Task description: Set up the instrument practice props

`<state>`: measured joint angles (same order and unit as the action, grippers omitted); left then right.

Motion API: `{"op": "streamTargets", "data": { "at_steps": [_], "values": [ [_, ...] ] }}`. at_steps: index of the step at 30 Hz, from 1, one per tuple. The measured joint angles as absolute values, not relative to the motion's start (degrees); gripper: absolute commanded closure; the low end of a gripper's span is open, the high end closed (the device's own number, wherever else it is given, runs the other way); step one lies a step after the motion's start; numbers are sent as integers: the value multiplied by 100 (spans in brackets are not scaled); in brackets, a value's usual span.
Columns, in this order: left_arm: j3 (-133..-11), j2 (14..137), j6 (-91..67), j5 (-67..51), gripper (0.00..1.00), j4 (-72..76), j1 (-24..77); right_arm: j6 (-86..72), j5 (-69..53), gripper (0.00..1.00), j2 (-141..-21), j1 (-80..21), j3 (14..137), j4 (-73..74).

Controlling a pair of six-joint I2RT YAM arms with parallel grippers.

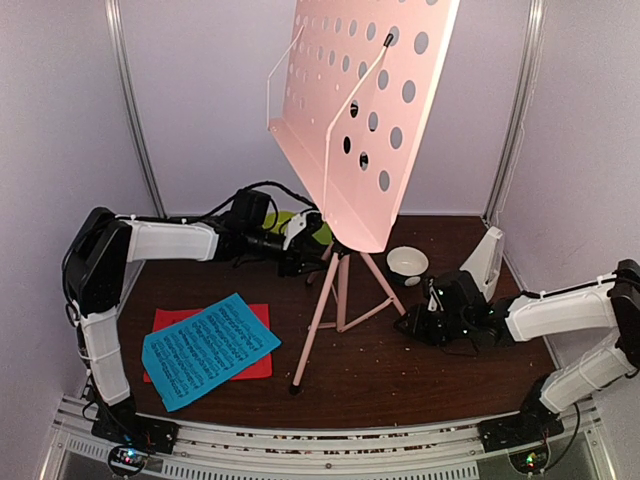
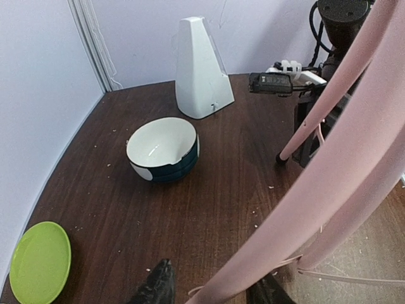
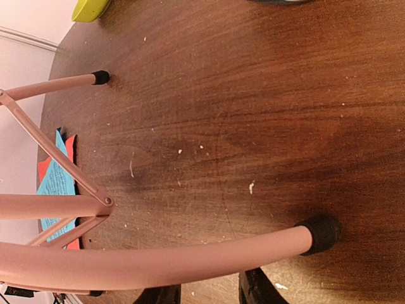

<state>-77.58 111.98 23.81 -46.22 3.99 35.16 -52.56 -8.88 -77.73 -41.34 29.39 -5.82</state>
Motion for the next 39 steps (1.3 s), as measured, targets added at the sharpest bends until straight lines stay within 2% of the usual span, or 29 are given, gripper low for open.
{"op": "streamTargets", "data": {
  "at_steps": [11, 16, 39],
  "values": [
    [-7373, 11015, 2305, -4316, 82, 797, 3623, -5472, -784, 68, -8095, -4152, 2998, -864],
    [-6978, 10750, 2265, -4034, 87, 1055, 3632, -5485, -631, 68, -8318, -4143, 3151, -869],
    [-5076, 9550, 1365, -2462, 91, 2497, 3601, -4665, -692, 65, -10025, -4047, 5594, -416]
  ]
}}
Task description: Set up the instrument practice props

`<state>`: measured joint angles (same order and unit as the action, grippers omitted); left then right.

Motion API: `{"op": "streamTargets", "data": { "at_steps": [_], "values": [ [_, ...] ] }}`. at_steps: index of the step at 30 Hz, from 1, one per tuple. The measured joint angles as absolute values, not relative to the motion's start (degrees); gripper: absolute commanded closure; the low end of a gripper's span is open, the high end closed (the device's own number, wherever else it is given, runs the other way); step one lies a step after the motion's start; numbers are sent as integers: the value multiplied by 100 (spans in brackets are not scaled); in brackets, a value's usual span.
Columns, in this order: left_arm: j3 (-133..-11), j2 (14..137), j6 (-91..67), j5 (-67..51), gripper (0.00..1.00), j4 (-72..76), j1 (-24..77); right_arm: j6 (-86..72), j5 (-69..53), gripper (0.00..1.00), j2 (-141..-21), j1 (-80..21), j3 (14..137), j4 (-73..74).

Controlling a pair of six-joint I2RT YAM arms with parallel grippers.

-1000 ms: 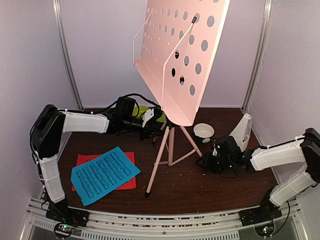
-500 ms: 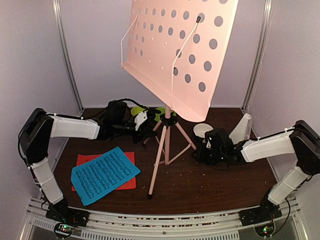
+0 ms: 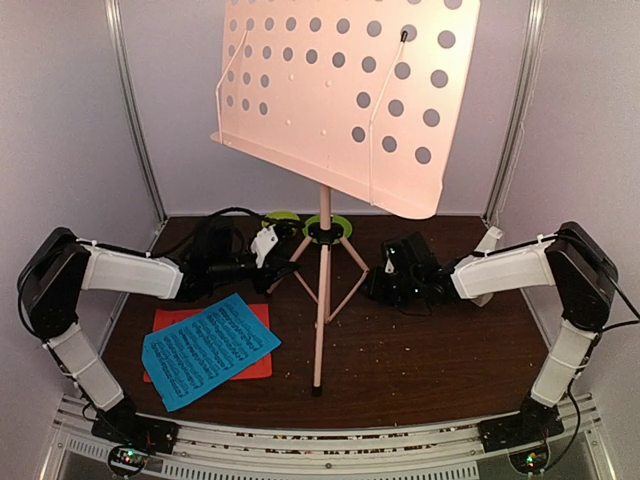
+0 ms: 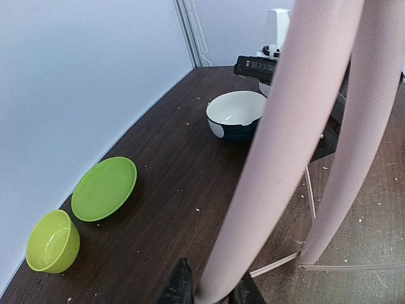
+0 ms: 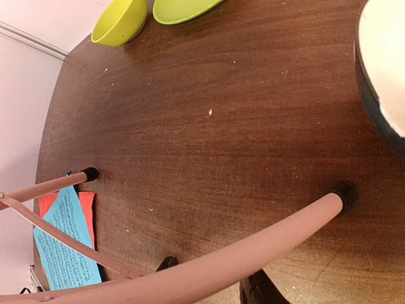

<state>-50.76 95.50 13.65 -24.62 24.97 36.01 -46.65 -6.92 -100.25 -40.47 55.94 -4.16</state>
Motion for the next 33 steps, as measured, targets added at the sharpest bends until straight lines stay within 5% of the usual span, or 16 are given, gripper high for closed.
{"op": "streamTargets", "data": {
  "at_steps": [12, 24, 33],
  "values": [
    [-4814, 9406, 1162, -2112, 90, 2749, 3623, -4115, -801, 52, -10077, -4027, 5887, -211],
    [-4772, 9354, 1076, -1986, 89, 2742, 3660, -3745, -725, 32, -8676, -4668, 5229, -388],
    [-4768, 9354, 1041, -1938, 89, 2744, 3675, -3892, -386, 27, -8291, -5251, 4644, -803]
  ]
}}
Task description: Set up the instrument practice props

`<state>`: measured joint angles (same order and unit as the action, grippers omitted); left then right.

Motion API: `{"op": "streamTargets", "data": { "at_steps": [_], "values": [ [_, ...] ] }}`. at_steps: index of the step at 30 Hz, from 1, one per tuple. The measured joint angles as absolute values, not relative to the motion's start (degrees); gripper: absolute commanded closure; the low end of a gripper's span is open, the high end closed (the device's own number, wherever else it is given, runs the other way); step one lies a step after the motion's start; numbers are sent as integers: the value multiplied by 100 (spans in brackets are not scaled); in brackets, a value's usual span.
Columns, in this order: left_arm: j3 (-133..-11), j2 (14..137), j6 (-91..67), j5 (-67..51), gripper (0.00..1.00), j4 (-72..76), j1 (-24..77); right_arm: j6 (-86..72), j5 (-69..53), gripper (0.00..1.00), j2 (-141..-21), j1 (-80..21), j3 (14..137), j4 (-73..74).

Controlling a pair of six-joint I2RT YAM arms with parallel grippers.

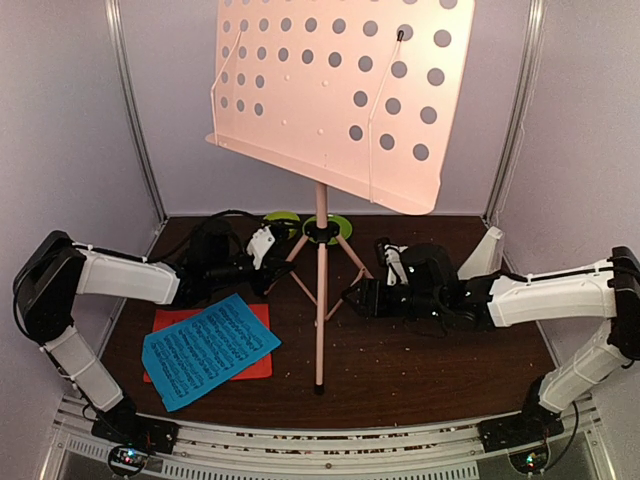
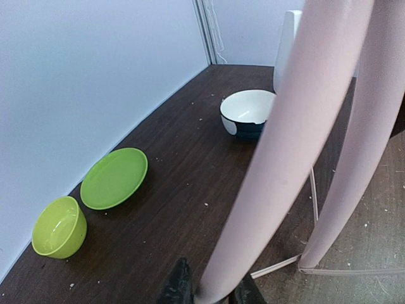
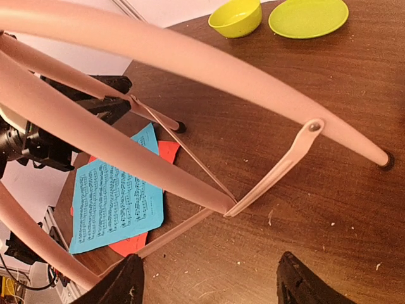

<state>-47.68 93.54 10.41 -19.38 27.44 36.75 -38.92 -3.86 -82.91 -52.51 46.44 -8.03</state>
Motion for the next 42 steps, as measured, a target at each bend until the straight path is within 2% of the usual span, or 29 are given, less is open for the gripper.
{"op": "streamTargets", "data": {
  "at_steps": [9, 19, 25, 34, 42],
  "values": [
    [-4768, 9349, 980, -1883, 88, 2744, 3686, -4099, 176, 15, -7985, -5798, 4246, -1046],
    [-4766, 9341, 928, -1802, 88, 2738, 3697, -4141, 572, 13, -8276, -6654, 4362, -1592],
    [-4724, 9323, 891, -1743, 88, 2788, 3704, -4066, 738, 24, -9056, -6879, 4956, -1540],
    [-4724, 9308, 882, -1697, 84, 2768, 3715, -4239, 1446, 49, -9220, -6914, 5234, -768],
    [-4727, 9286, 613, -1699, 72, 2700, 3723, -4305, 1673, 63, -9122, -6958, 5262, -517]
  ]
}}
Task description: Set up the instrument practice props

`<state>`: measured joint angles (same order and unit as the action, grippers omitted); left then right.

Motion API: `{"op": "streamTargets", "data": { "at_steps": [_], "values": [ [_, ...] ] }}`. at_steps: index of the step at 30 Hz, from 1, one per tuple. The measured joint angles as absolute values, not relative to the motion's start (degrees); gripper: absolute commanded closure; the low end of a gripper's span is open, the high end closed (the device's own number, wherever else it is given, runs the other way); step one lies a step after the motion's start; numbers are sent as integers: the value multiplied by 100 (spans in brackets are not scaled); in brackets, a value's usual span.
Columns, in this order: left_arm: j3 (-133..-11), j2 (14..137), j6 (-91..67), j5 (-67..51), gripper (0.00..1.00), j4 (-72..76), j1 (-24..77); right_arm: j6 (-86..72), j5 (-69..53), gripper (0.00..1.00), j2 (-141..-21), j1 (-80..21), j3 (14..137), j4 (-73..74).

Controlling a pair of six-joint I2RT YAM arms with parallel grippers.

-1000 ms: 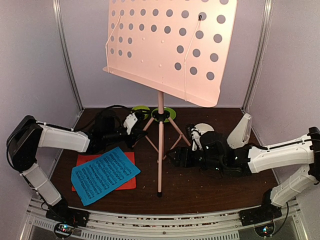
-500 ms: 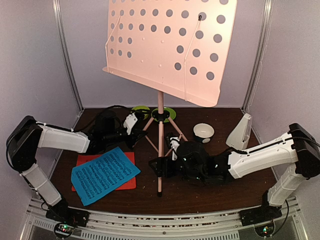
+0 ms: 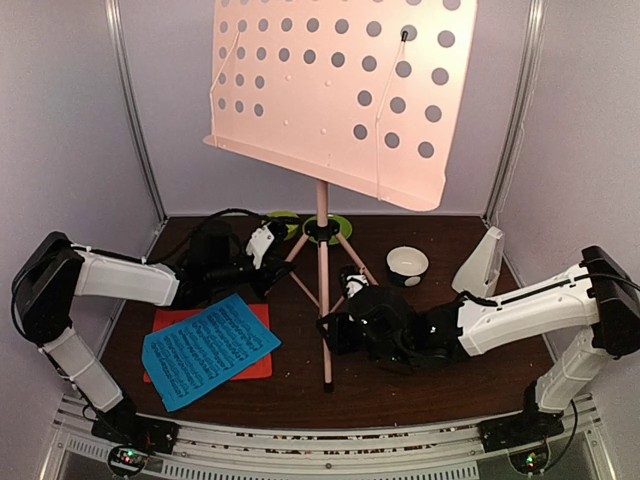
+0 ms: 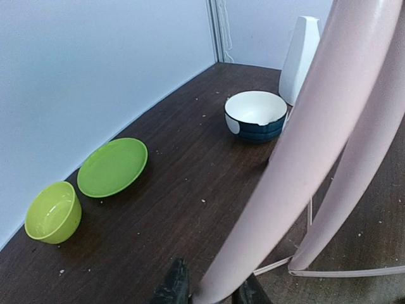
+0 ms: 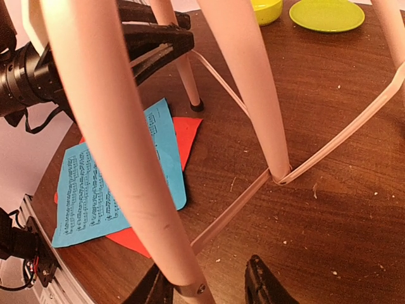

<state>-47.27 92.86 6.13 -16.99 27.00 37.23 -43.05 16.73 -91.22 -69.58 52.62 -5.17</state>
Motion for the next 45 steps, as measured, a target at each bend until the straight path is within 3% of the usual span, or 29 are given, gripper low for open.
{"op": "streamTargets", "data": {
  "at_steps": [26, 36, 45],
  "values": [
    [-4453, 9301, -12, -2515, 68, 2202, 4042, -3636, 2386, 66, -7896, -6836, 4309, 113],
    [-4733, 9220, 357, -2829, 41, 1428, 4029, -3183, 2418, 66, -7395, -6654, 3881, 158],
    [-6071, 9778, 1267, -3114, 46, 390, 3887, -3059, 2425, 66, -7091, -6506, 3483, 294]
  ]
}}
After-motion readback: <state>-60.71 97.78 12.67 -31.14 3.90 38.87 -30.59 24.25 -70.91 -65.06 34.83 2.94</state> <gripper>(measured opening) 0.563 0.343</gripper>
